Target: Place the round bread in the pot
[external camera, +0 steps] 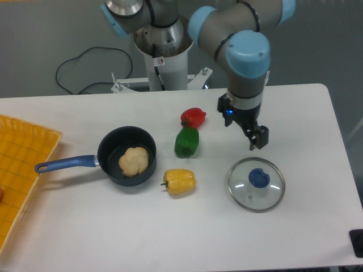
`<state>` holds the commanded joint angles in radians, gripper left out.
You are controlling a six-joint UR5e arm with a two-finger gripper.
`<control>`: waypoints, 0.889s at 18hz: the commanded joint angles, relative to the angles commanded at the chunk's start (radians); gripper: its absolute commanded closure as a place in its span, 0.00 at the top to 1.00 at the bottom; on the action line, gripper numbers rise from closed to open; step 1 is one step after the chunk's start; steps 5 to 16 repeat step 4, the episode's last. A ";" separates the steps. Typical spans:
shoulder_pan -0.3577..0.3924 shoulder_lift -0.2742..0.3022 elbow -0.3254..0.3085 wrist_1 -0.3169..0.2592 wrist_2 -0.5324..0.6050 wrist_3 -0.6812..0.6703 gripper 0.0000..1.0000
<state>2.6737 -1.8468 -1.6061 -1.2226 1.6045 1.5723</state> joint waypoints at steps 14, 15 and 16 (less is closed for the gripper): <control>0.005 -0.014 0.008 0.008 -0.014 -0.002 1.00; 0.005 -0.014 0.008 0.008 -0.014 -0.002 1.00; 0.005 -0.014 0.008 0.008 -0.014 -0.002 1.00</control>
